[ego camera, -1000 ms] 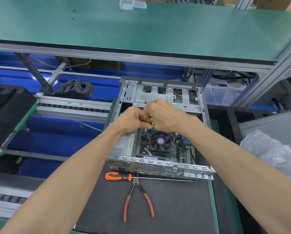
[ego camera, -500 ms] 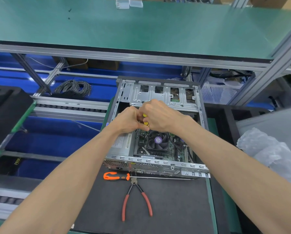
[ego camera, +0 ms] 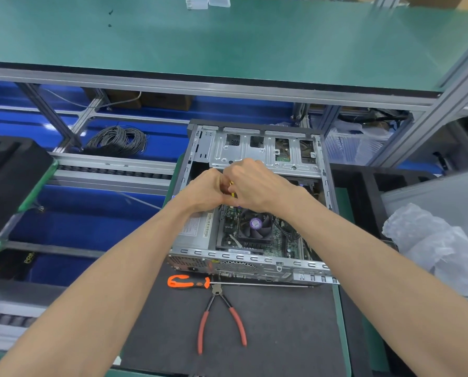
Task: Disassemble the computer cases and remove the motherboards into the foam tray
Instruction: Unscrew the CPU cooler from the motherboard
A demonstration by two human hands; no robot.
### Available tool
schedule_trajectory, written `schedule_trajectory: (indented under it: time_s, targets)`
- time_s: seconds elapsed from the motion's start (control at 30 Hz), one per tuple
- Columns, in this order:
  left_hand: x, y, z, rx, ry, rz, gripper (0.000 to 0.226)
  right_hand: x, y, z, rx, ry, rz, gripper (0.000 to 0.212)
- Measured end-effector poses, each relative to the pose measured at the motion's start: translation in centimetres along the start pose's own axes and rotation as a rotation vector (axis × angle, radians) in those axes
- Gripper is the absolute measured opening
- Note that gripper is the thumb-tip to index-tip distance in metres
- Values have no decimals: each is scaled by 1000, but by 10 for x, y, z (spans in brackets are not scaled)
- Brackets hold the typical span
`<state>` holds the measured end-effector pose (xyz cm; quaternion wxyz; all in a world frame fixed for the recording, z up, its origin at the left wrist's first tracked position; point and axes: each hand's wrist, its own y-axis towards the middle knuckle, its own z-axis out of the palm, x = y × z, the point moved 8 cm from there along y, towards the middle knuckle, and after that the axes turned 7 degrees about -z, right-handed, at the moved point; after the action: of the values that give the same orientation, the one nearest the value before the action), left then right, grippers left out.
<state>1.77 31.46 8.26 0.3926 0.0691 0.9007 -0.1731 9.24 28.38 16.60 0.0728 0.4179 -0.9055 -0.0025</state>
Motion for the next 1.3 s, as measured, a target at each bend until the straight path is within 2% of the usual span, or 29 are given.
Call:
schedule_trajectory:
  time_s: [0.1,0.23,0.33,0.43,0.53,0.63,0.73,0.8,0.87,0.97,1.07,1.2,1.3]
  targets:
    - [-1,-2,-2,-53,18,-13,41,-3,-1,-1,25,27,7,13]
    - [-7,-5,-5,-107,40,12,38,-11,-2,2,26,16,113,18]
    - [-7,-4,-5,-128,48,16,40,-7,-2,3,4,-24,97,14]
    - [-6,-2,-2,-80,49,14,25,-1,0,6,10,-26,44,8]
    - [1,0,1,-1,26,-2,34,-1,-1,7,35,-6,9,7]
    - [-1,-2,-1,-42,12,-2,40,-5,-3,4,43,40,9,7]
    - [-7,-6,-1,-82,9,10,27,-13,-6,2,9,41,99,19]
    - [-7,-6,-3,-97,8,11,29,-13,-7,5,-5,-1,129,23]
    - [-7,-3,-3,-89,35,23,33,-9,-6,7,-9,-7,120,20]
    - [-6,-3,-1,-34,103,6,16,-1,-1,10,11,-2,68,16]
    - [-5,-3,0,-3,98,-8,15,0,1,14,45,-37,19,13]
    - [-2,-3,-4,-89,82,-19,34,-2,-2,9,65,5,0,11]
    - [-3,-3,-7,-179,102,-21,24,-4,-3,7,60,-13,64,20]
